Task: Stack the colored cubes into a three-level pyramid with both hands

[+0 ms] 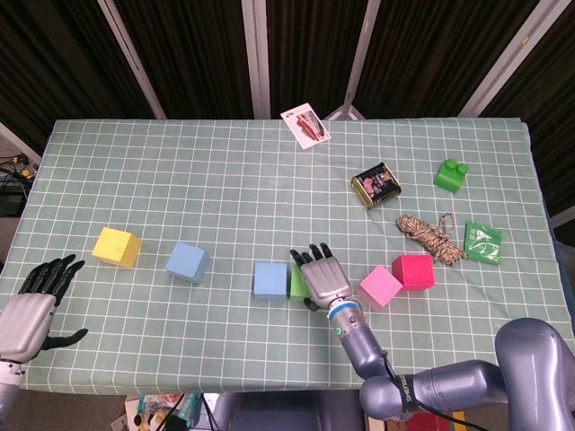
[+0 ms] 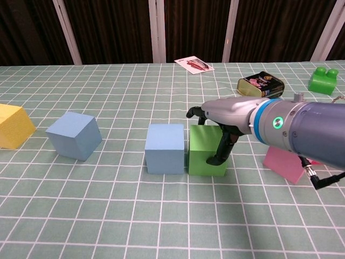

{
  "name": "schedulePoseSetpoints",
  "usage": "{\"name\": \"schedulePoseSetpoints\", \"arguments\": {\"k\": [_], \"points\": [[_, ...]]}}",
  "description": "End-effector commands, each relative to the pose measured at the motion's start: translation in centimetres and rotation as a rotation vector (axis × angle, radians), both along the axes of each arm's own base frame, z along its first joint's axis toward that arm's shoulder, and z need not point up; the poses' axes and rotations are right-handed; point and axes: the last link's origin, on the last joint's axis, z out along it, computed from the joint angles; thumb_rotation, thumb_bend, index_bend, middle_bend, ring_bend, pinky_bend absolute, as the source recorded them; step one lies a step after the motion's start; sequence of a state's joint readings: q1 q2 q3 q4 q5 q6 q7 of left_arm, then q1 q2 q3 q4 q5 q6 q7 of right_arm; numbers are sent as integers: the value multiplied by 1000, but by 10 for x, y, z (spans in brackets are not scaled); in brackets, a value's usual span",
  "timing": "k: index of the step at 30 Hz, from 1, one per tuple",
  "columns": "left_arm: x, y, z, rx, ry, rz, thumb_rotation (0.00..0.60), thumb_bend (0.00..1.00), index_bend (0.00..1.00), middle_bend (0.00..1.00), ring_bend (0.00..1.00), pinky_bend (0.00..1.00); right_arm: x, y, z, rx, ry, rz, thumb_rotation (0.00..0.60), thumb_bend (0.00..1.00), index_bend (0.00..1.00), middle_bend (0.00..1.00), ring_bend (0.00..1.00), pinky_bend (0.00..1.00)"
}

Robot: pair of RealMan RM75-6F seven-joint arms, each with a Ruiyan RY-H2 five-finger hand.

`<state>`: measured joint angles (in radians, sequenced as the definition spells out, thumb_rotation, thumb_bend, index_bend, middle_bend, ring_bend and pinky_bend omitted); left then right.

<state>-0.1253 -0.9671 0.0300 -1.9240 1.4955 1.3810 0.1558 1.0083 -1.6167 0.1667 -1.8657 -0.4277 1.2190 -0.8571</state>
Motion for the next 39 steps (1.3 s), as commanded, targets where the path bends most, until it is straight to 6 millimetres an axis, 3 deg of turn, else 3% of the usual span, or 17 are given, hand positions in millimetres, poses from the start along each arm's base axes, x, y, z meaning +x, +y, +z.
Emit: {"name": "schedulePoseSetpoints", "arguments": {"k": [1, 9, 25, 32, 39], "points": [[0, 0, 0, -1, 0, 0, 600, 87, 0, 0, 0, 0, 0, 0, 0, 1, 2, 0, 600, 303, 0, 104, 0, 0], [0, 0, 0, -2, 0, 0, 600, 88, 0, 0, 0, 0, 1, 3, 0, 9, 5, -1, 600, 302, 0, 4, 0, 0], [0, -1, 0, -5, 0, 2, 600, 87, 0, 0, 0, 0, 15, 10, 8, -2, -14, 47, 600, 265, 0, 0, 0, 0], [0, -1, 1, -3, -3, 0, 600, 87, 0, 0, 0, 0, 29, 17, 37, -14, -46, 85, 600, 265, 0, 0, 0, 0], [1, -3, 2, 4, -6, -6, 600, 87, 0, 0, 0, 0, 22, 19, 80, -39, -35, 131, 600, 264, 0, 0, 0, 0]]}}
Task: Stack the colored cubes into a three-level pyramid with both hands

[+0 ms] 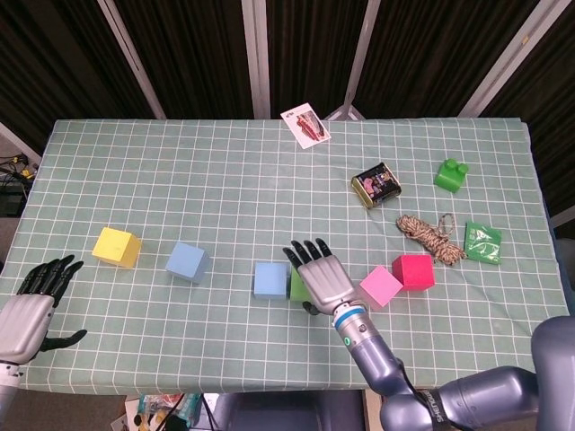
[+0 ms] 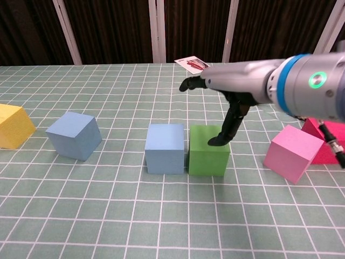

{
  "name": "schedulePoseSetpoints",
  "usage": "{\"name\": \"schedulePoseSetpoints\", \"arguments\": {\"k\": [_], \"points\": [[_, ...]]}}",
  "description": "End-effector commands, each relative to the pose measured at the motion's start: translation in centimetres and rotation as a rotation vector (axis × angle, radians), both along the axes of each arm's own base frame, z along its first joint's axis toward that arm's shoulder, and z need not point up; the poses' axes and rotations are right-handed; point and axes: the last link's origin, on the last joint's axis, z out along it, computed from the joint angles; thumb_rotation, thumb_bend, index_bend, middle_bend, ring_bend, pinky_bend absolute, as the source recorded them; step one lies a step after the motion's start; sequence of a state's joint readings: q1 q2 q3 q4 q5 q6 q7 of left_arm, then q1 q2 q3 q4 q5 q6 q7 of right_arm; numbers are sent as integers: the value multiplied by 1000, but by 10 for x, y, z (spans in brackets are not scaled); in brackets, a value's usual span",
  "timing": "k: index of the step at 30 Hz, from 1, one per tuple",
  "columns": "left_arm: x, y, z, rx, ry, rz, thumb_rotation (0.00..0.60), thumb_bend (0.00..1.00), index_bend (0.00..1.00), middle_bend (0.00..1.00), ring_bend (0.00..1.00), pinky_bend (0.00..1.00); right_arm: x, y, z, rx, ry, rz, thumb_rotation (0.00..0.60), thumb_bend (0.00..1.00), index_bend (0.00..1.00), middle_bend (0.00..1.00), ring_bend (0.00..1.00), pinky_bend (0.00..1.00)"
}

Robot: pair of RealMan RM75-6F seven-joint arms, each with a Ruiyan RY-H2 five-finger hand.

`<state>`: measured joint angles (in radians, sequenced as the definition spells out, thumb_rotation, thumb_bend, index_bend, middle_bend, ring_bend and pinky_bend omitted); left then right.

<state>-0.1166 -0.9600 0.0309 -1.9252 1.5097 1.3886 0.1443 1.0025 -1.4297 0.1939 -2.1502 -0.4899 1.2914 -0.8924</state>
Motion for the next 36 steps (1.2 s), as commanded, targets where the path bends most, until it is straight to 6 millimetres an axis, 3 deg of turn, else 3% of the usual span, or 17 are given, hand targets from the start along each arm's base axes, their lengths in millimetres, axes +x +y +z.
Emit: {"name": "schedulePoseSetpoints", "arguments": {"k": [1, 11, 20, 30, 36], "points": [[1, 0, 0, 0, -1, -3, 600, 87, 0, 0, 0, 0, -8, 1, 25, -18, 33, 55, 600, 264, 0, 0, 0, 0], [3, -1, -1, -1, 7, -12, 600, 88, 0, 0, 0, 0, -67, -5, 43, 29, 211, 172, 600, 264, 0, 0, 0, 0], [3, -1, -3, -3, 13, -16, 600, 87, 0, 0, 0, 0, -99, -8, 35, 89, 258, 221, 600, 256, 0, 0, 0, 0], [0, 0, -3, 0, 13, -5, 600, 87, 0, 0, 0, 0, -119, -20, 31, 104, 401, 304, 600, 239, 0, 0, 0, 0], [0, 1, -3, 0, 13, -3, 600, 87, 0, 0, 0, 0, -112, -19, 34, 104, 371, 301, 600, 239, 0, 0, 0, 0]]}}
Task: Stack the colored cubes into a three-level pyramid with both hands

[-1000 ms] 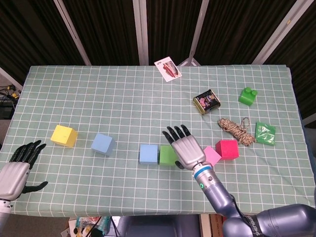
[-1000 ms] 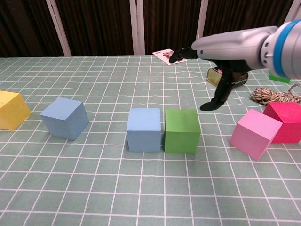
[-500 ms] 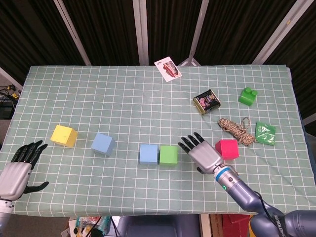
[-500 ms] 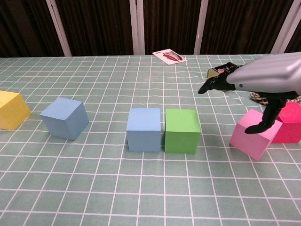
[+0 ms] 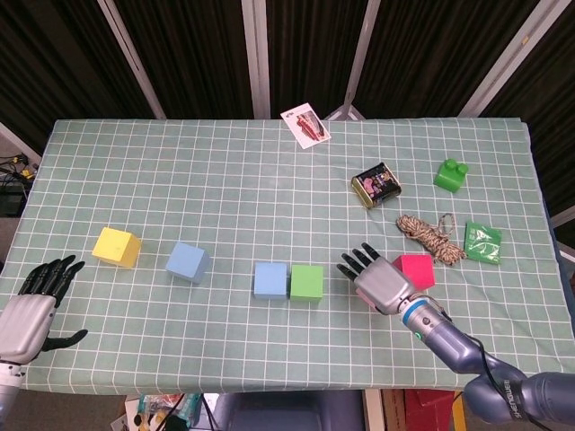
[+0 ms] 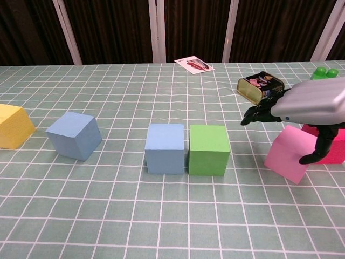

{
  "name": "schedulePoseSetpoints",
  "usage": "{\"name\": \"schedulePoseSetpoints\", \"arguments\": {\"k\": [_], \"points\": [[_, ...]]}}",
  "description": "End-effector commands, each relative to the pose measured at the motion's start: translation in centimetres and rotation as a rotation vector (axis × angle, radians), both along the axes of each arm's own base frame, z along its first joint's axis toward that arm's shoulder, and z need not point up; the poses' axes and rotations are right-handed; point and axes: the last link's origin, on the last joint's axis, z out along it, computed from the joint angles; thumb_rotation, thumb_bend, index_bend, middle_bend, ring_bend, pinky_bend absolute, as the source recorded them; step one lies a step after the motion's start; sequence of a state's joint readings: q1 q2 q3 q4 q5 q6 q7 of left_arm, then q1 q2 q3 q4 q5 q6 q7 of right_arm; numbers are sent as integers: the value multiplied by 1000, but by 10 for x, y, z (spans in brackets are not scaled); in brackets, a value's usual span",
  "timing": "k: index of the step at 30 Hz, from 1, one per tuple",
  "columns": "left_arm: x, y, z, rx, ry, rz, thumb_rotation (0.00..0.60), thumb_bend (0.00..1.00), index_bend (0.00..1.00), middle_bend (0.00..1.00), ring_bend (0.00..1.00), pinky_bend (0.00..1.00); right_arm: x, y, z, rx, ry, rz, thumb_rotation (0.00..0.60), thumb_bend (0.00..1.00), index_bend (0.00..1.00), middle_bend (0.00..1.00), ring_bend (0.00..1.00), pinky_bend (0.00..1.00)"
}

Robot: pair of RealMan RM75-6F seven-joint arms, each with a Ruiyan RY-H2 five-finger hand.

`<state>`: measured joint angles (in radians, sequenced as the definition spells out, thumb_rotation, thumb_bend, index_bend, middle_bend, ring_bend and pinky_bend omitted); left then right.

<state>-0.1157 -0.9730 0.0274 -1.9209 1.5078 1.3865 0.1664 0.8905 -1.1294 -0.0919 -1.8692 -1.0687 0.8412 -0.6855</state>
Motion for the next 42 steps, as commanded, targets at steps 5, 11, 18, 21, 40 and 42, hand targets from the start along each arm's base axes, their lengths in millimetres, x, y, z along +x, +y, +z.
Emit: {"name": "schedulePoseSetpoints", "arguments": {"k": [5, 11, 18, 21, 40, 42], "points": [[0, 0, -1, -4, -1, 1, 600, 87, 0, 0, 0, 0, 15, -1, 9, -12, -39, 18, 600, 239, 0, 0, 0, 0], [0, 0, 0, -4, -5, 4, 600, 87, 0, 0, 0, 0, 12, 0, 14, 1, 13, 10, 600, 238, 0, 0, 0, 0], [0, -1, 0, -6, -10, 5, 600, 87, 0, 0, 0, 0, -1, -1, 19, -1, 133, 23, 600, 238, 0, 0, 0, 0], [1, -1, -1, -9, -8, 3, 600, 87, 0, 0, 0, 0, -2, -2, 22, -10, 149, 24, 600, 238, 0, 0, 0, 0], [1, 0, -2, -9, -5, 6, 600, 87, 0, 0, 0, 0, -29, -6, 14, 12, 134, -76, 600, 238, 0, 0, 0, 0], [0, -1, -2, -10, -4, 10, 600, 87, 0, 0, 0, 0, -30, -5, 12, 17, 126, -85, 600, 238, 0, 1, 0, 0]]}}
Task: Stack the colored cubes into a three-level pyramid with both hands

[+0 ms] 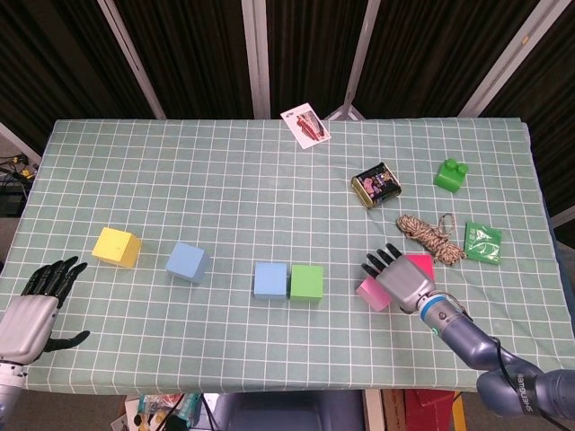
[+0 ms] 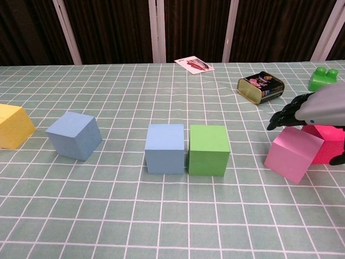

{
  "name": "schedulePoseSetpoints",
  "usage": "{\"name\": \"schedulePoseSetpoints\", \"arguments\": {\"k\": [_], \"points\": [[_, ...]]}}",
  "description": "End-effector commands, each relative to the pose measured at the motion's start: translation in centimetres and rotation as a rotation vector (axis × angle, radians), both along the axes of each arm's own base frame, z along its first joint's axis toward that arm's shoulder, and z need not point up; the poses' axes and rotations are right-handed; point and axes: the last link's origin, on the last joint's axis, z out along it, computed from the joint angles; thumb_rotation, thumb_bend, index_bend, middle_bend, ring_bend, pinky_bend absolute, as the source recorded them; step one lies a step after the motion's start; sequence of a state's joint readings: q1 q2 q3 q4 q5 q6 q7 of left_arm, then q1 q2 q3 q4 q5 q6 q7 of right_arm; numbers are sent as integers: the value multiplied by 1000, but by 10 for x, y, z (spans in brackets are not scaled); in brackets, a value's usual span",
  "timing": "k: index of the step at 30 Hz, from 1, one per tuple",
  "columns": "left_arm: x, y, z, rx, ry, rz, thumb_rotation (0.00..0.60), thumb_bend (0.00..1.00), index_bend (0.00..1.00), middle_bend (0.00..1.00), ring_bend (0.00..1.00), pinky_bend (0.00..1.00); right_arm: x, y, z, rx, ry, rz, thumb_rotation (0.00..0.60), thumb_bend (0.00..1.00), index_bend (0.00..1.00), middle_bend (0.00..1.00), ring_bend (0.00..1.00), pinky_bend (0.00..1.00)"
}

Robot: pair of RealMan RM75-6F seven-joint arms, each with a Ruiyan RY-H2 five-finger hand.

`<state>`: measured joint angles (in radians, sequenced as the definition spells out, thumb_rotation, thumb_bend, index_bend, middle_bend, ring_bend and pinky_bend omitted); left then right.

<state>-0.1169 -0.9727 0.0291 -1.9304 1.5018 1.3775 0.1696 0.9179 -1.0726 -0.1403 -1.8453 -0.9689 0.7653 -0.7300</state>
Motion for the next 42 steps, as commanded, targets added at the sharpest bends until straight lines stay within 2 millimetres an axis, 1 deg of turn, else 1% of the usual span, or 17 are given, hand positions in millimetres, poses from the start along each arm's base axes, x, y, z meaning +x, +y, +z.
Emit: {"name": "schedulePoseSetpoints", "arguments": {"k": [1, 2, 6, 10, 16, 18, 25, 28, 32, 37, 42], "points": [[-1, 0, 0, -2, 2, 4, 600, 87, 0, 0, 0, 0, -2, 1, -4, 5, -10, -10, 600, 238, 0, 10, 0, 0], [-1, 0, 0, -4, 2, 5, 600, 87, 0, 0, 0, 0, -2, 1, -5, 4, -13, -10, 600, 238, 0, 26, 0, 0], [-1, 0, 0, -1, -1, 4, 600, 87, 0, 0, 0, 0, -2, -1, -10, -6, -44, -28, 600, 238, 0, 198, 11, 0], [-1, 0, 0, -3, -2, 6, 600, 87, 0, 0, 0, 0, -4, -4, -12, -17, -58, -35, 600, 238, 0, 333, 91, 0], [-1, -1, -1, -6, -2, 6, 600, 87, 0, 0, 0, 0, -6, -7, -13, -40, -90, -52, 600, 239, 0, 471, 208, 0], [-2, -1, -1, -7, -1, 7, 600, 87, 0, 0, 0, 0, -4, -7, -13, -51, -112, -54, 600, 241, 0, 498, 227, 0], [-1, -1, -2, -9, -1, 4, 600, 87, 0, 0, 0, 0, 7, -7, -9, -116, -253, -190, 600, 251, 0, 513, 235, 0], [-1, -1, -2, -9, 0, 3, 600, 87, 0, 0, 0, 0, 16, -5, -8, -139, -297, -272, 600, 251, 0, 518, 235, 0], [-1, -1, -1, -5, -3, 4, 600, 87, 0, 0, 0, 0, 25, -2, -9, -140, -300, -335, 600, 251, 0, 518, 235, 0], [-1, -1, 0, -2, -4, 0, 600, 87, 0, 0, 0, 0, 37, 0, -14, -154, -287, -353, 600, 251, 0, 517, 235, 0], [-1, -1, -1, -4, -3, -1, 600, 87, 0, 0, 0, 0, 49, 4, -23, -160, -273, -348, 600, 251, 0, 518, 235, 0]]}}
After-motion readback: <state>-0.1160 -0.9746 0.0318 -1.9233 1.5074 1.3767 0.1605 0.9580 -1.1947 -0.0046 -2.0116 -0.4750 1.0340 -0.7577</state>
